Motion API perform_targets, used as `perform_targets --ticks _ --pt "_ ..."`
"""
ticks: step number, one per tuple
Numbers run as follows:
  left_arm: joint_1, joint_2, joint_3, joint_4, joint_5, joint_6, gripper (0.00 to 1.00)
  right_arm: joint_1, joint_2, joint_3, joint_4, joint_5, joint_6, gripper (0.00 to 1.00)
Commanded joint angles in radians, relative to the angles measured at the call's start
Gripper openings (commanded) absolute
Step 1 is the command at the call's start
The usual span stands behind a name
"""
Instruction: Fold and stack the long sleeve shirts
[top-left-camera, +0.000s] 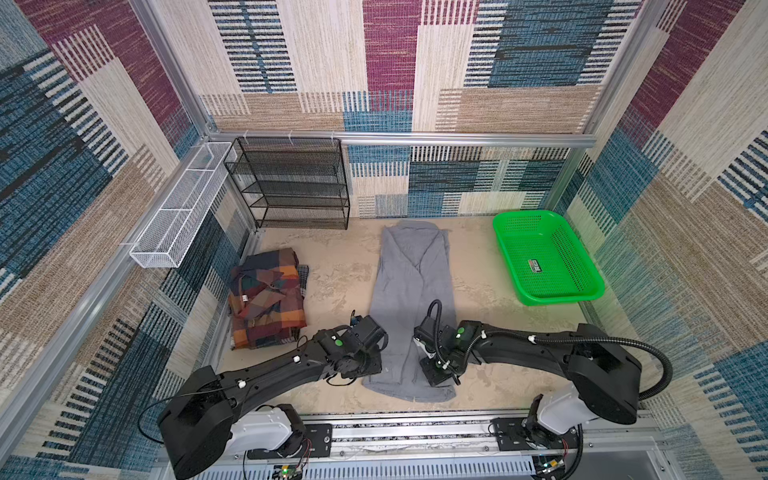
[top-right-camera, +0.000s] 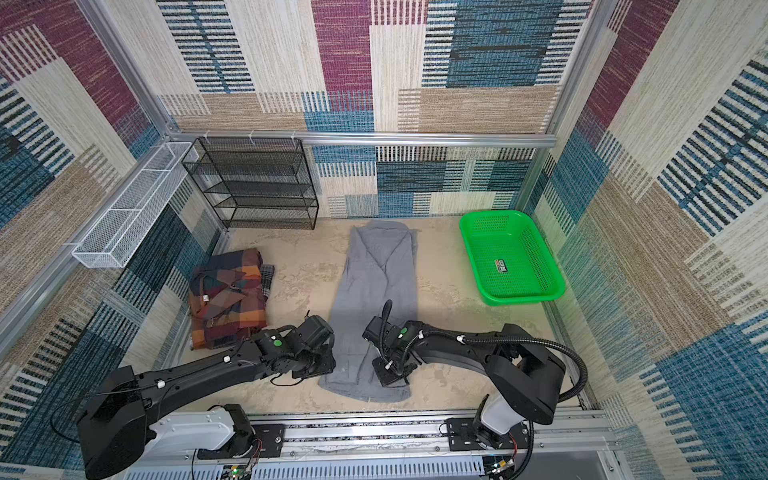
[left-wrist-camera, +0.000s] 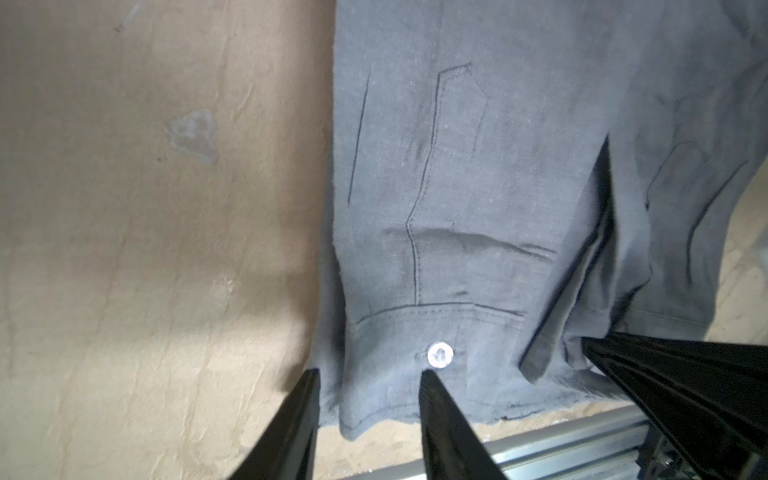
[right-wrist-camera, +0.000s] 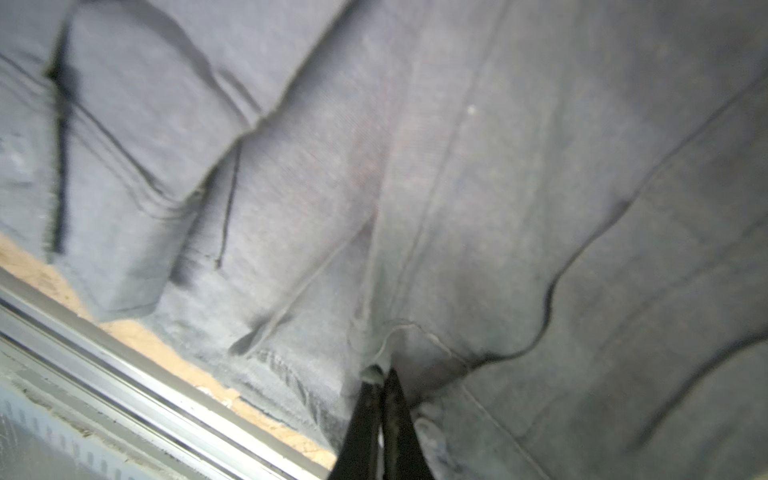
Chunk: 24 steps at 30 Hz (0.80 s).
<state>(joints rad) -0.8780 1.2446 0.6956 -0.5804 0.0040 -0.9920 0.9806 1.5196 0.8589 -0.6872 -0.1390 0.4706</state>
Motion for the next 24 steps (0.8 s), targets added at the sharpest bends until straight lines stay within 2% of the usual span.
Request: perform_targets --ticks 1,9,20,22,24 --pt "0.001 0.002 0.007 0.000 0.002 -0.006 0.44 0.001 -0.026 0.028 0.003 -0.010 0.009 0.00" --pt "0.001 -0.011 0.016 -0.018 -0.005 -0.002 0.44 0.003 -0.056 0.072 0.031 -0.098 0.003 0.00" --pt "0.001 -0.026 0.004 -0.022 -0.006 -0.011 0.44 0.007 0.015 -0.042 0.130 -0.165 0.026 0.00" --pt "0.001 -0.026 0.002 -0.021 -0.005 -0.011 0.43 0.007 -0.014 -0.028 0.119 -0.136 0.033 0.04" --pt "0.001 -0.026 0.005 -0.021 -0.005 -0.011 0.44 0.007 -0.047 -0.013 0.123 -0.163 0.028 0.09"
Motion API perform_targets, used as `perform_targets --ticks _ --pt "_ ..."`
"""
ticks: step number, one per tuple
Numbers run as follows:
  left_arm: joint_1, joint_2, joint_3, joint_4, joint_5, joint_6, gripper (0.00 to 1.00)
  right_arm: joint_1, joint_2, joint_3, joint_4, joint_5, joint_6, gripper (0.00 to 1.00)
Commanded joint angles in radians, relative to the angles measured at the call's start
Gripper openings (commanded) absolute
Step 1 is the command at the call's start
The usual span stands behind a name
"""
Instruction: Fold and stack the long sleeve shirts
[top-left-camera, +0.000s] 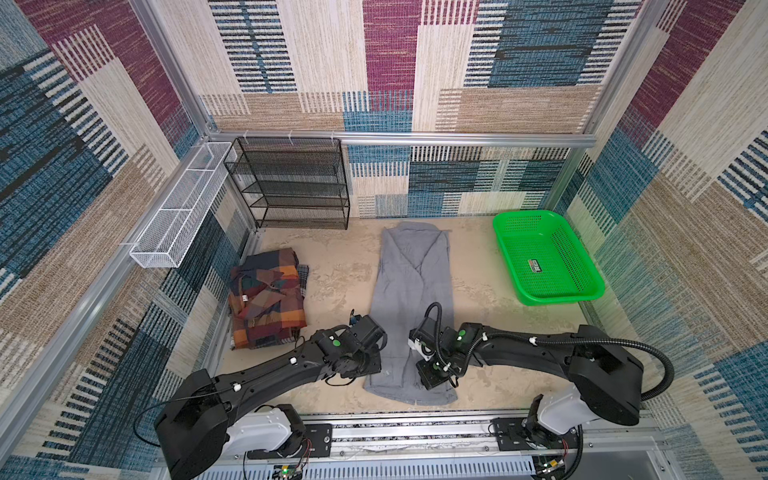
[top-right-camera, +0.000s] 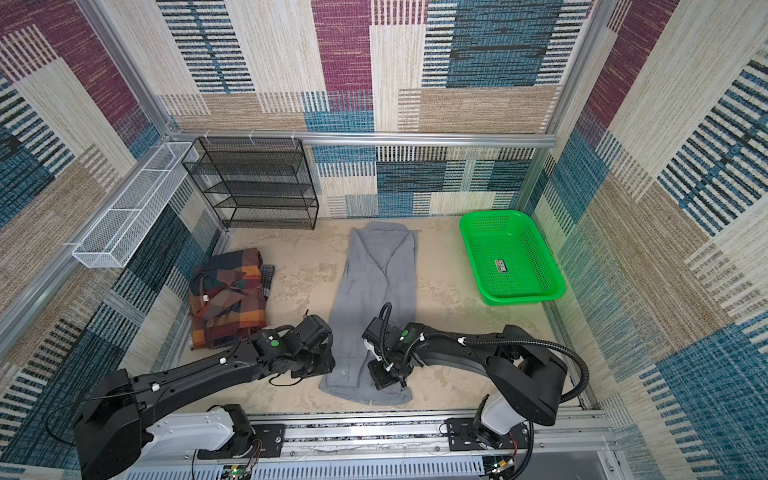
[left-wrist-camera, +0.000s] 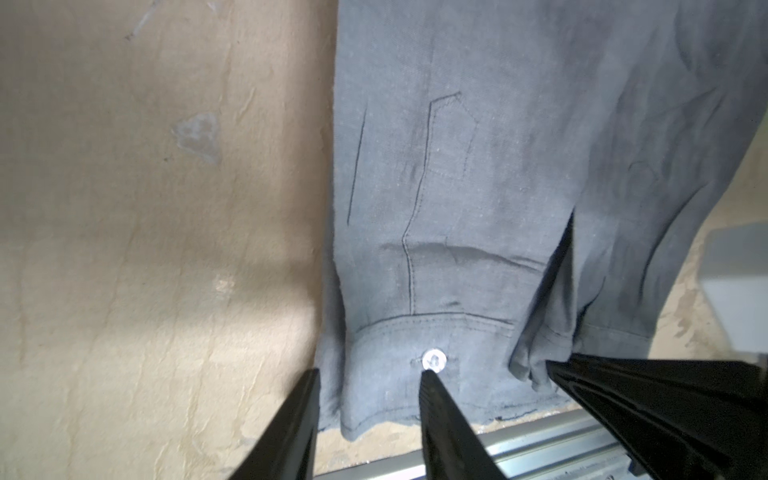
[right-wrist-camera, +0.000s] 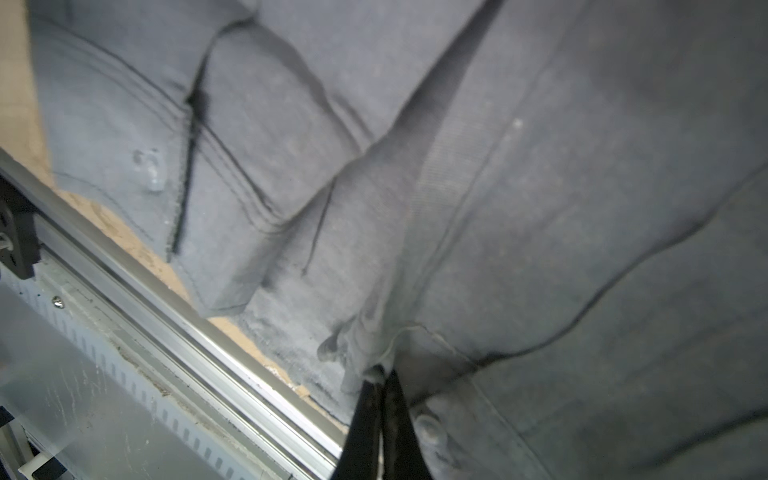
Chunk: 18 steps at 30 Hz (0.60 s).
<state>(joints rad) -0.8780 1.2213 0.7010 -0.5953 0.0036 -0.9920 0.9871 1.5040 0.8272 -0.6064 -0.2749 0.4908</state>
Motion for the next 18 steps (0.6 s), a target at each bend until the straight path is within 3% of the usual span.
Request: perform_targets --ticks 1,3,4,6,9,12,15,18 --pt "0.001 -0.002 0.000 -0.006 -0.006 -0.011 0.44 0.001 -0.041 0.025 0.042 -0.041 0.007 0.17" --pt "0.001 -0.002 0.004 -0.006 -0.004 -0.011 0.44 0.001 -0.059 0.036 0.037 -0.088 -0.006 0.41" --pt "0.001 -0.004 0.005 -0.007 -0.005 -0.011 0.43 0.001 -0.071 0.037 0.031 -0.092 -0.006 0.47" --pt "0.001 -0.009 0.004 -0.009 -0.004 -0.011 0.44 0.001 -0.119 0.024 0.017 -0.082 0.011 0.53" --pt "0.001 -0.019 -0.013 -0.005 -0.004 -0.014 0.44 -0.008 -0.213 -0.008 -0.046 0.049 0.088 0.60" --pt "0.001 -0.018 -0.030 0.007 -0.001 -0.013 0.44 -0.042 -0.266 -0.087 -0.071 0.093 0.160 0.58" --pt "0.001 -0.015 -0.027 0.004 -0.008 0.006 0.44 -0.082 -0.320 -0.158 -0.080 0.114 0.210 0.40" --pt "0.003 -0.014 -0.023 0.010 -0.010 0.023 0.40 -0.098 -0.397 -0.212 -0.028 0.098 0.242 0.31"
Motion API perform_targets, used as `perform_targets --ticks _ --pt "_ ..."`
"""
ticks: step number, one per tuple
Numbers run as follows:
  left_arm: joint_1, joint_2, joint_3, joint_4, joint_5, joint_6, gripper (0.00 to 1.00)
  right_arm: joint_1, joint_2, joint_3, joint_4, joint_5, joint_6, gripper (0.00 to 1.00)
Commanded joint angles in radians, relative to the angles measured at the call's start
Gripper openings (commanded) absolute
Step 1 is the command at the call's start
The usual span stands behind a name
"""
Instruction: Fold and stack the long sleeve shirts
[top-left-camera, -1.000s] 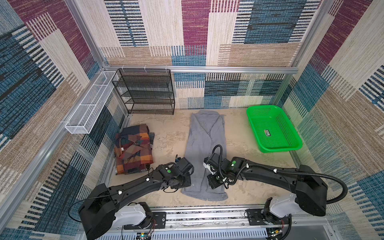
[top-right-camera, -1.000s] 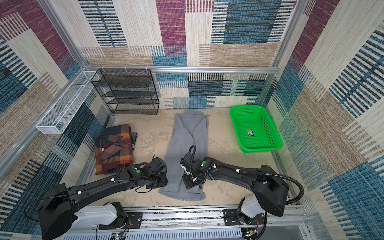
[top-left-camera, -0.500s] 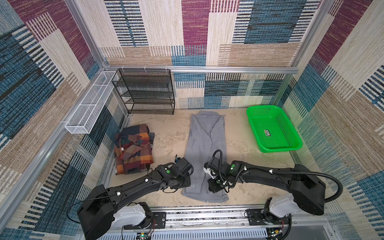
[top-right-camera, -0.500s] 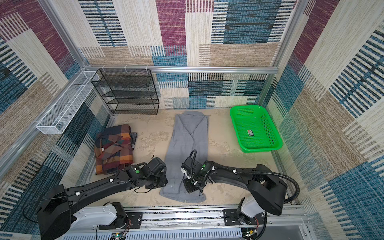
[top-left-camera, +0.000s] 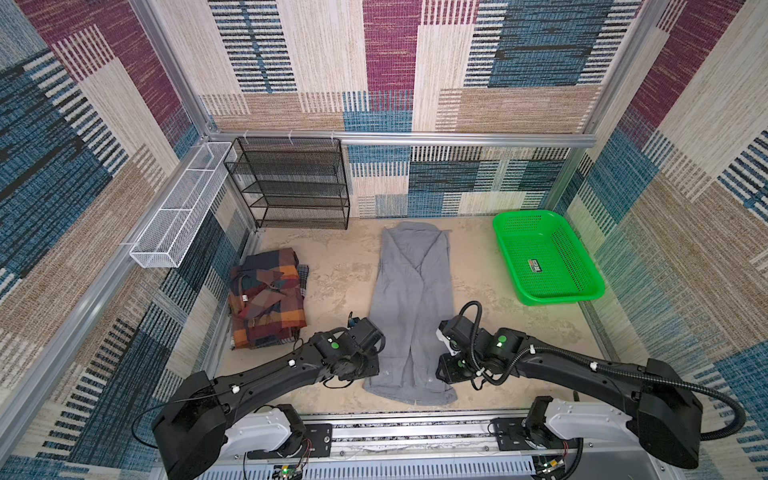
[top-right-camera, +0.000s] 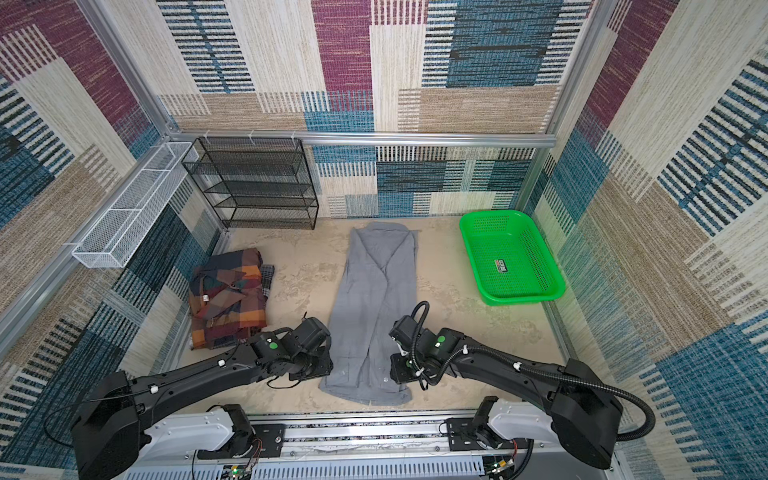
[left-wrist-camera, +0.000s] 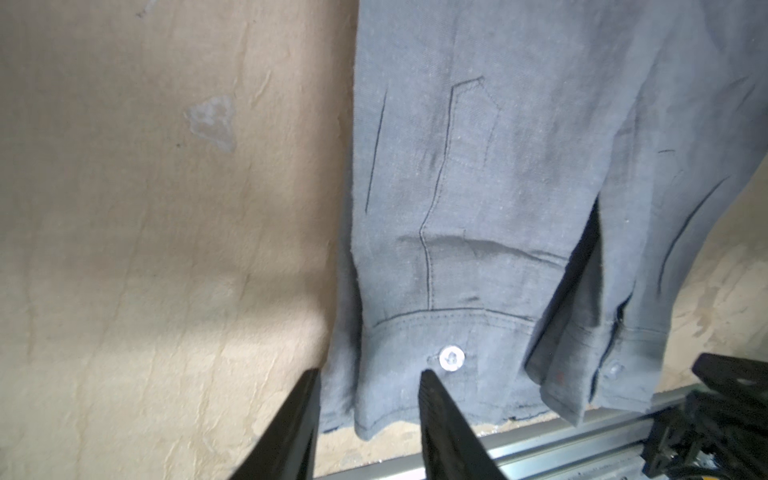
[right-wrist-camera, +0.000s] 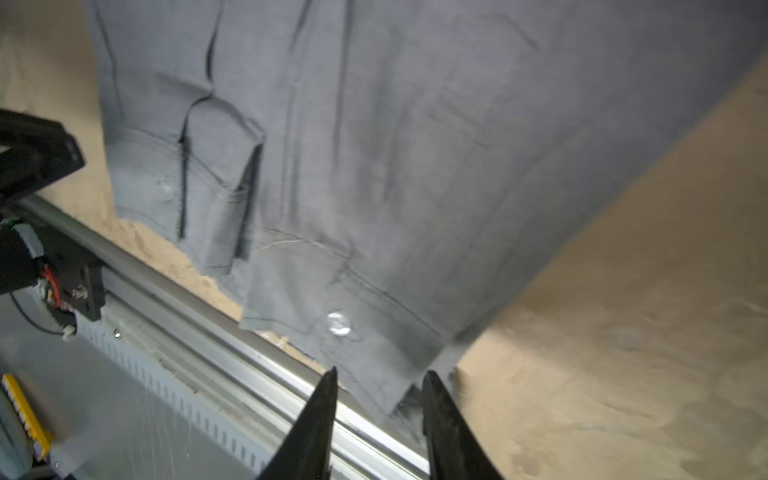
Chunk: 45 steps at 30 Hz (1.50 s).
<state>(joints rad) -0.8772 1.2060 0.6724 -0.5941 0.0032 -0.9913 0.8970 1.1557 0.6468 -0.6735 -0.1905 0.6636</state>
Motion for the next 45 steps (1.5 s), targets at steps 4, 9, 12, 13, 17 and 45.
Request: perform_targets --ticks 4,9,12,13,17,45 --pt "0.001 -0.006 -0.013 0.045 0.013 0.026 0.31 -0.012 -0.077 -0.100 0.132 -0.069 0.106 0.24" --pt "0.000 -0.025 -0.083 0.094 0.054 -0.016 0.27 -0.001 -0.089 -0.209 0.238 -0.178 0.187 0.16" --pt "0.000 -0.048 -0.128 0.121 0.069 -0.042 0.26 0.027 -0.109 -0.253 0.267 -0.185 0.241 0.14" --pt "0.001 -0.054 -0.138 0.126 0.075 -0.048 0.26 0.040 -0.109 -0.255 0.266 -0.181 0.249 0.14" --pt "-0.002 -0.096 -0.147 0.107 0.078 -0.050 0.29 0.081 -0.120 -0.234 0.217 -0.140 0.276 0.18" --pt "0.098 -0.119 -0.281 0.283 0.306 -0.017 0.72 -0.009 -0.360 -0.386 0.293 -0.105 0.530 0.78"
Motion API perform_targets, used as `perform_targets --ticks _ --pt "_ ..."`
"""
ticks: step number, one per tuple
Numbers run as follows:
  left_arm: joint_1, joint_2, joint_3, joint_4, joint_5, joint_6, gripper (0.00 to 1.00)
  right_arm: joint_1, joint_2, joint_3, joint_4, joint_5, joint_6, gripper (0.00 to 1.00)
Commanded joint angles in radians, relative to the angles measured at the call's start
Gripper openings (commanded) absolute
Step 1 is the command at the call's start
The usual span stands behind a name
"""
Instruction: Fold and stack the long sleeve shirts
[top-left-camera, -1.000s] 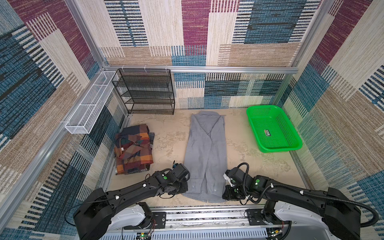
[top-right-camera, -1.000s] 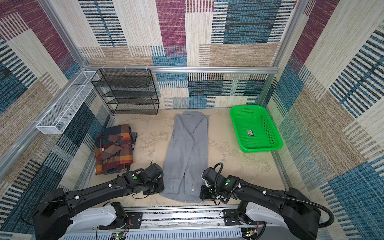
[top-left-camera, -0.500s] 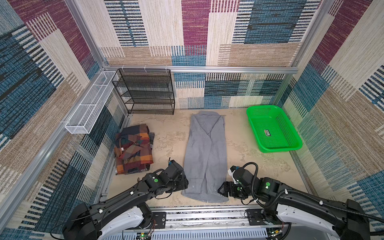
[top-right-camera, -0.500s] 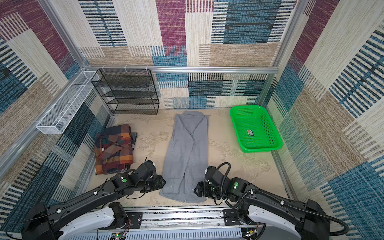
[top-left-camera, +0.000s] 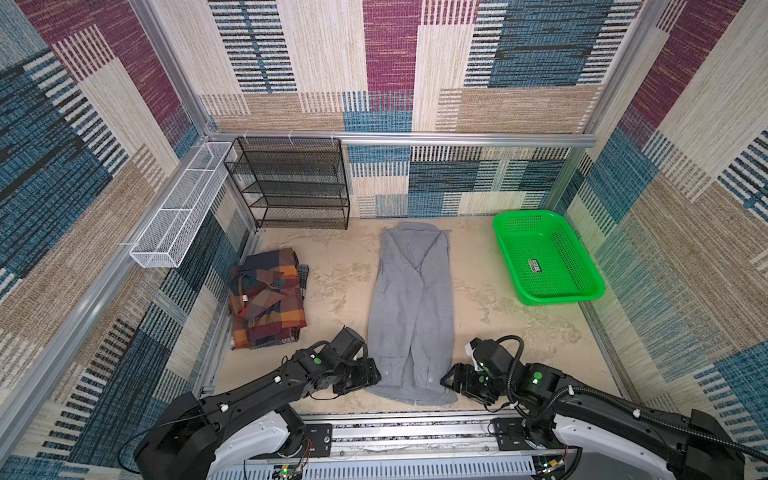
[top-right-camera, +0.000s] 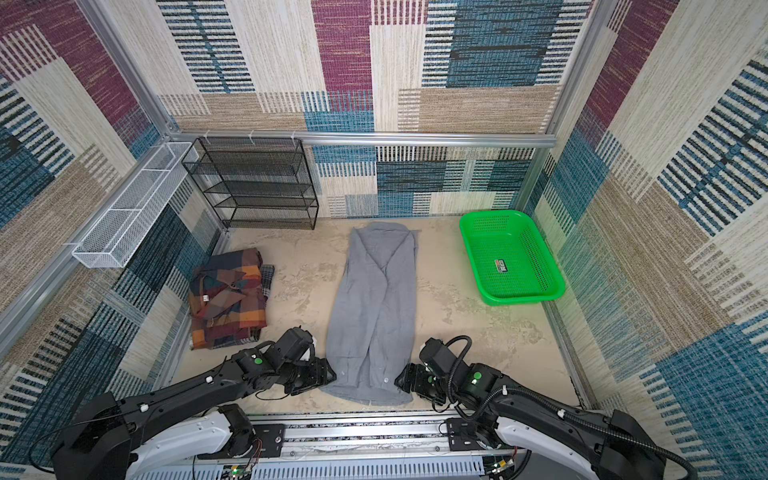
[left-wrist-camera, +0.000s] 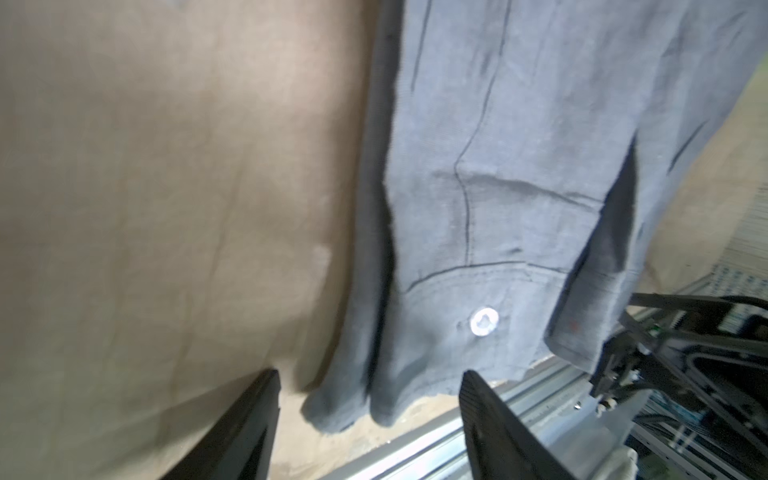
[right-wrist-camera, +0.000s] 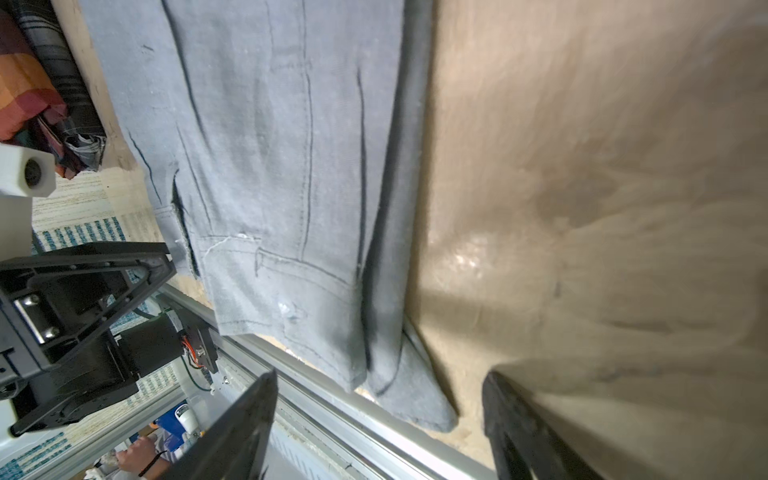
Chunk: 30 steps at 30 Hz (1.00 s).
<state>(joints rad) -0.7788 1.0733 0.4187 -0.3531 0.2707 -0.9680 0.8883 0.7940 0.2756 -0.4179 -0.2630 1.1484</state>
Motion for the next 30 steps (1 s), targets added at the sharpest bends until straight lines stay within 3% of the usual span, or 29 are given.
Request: perform_targets --ticks 1,7,12,16,18,24,30 --pt "-0.002 0.020 -0.036 0.054 0.046 -0.052 0.72 0.000 0.005 -0.030 0.055 -0.042 0.060 0.77" --pt "-0.008 0.053 -0.066 0.091 0.071 -0.083 0.70 0.000 0.016 -0.109 0.145 -0.074 0.114 0.70" --pt "-0.010 0.042 -0.072 0.058 0.060 -0.080 0.67 0.000 0.008 -0.095 0.121 -0.049 0.098 0.61" --pt "-0.011 0.042 -0.097 0.096 0.061 -0.102 0.60 0.000 0.025 -0.122 0.205 -0.049 0.108 0.55" --pt "-0.013 0.049 -0.106 0.121 0.065 -0.111 0.52 0.000 0.047 -0.136 0.248 -0.059 0.119 0.54" --pt "-0.016 0.062 -0.098 0.130 0.064 -0.103 0.44 0.000 0.069 -0.134 0.287 -0.036 0.129 0.55" --pt "-0.016 0.056 -0.101 0.135 0.060 -0.104 0.22 -0.002 0.080 -0.131 0.340 -0.022 0.118 0.27"
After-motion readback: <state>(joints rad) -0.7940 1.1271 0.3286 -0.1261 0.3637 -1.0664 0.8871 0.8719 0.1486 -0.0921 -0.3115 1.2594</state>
